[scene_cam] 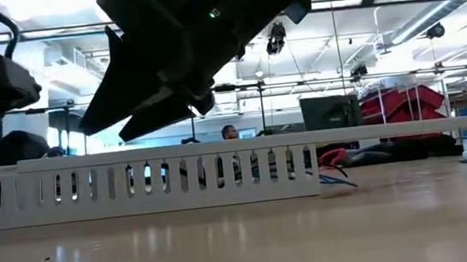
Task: Ziptie cables
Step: Close the white cable duct
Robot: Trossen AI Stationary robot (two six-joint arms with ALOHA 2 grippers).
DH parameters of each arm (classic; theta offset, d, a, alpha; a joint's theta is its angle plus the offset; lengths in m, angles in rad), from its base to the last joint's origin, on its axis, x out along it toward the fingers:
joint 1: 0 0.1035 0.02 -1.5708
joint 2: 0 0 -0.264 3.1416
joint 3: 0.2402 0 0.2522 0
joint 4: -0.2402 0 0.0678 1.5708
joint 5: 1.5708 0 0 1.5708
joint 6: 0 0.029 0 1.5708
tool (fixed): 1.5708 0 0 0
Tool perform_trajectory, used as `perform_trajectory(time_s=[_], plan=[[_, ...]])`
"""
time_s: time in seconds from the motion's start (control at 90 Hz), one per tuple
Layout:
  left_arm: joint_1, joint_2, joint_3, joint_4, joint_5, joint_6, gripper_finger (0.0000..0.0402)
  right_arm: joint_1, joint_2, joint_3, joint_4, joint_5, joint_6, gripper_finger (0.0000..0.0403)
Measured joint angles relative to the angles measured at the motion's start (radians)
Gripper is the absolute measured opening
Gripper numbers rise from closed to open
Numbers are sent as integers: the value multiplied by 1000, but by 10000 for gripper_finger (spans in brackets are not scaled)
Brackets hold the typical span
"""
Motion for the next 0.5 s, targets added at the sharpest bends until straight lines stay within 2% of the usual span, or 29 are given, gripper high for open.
perform_trajectory(time_s=[0.156,0.267,0.356,0.5], plan=[[-1,69,10,1,-16,-4,234,0,52,-1,66,1,-9,318],[-1,104,13,20,-19,-8,215,6,66,-1,92,2,-13,321],[-1,114,14,26,-19,-7,214,7,62,0,99,2,-13,322],[-2,113,12,34,-26,-3,236,5,62,0,85,0,-7,318]])
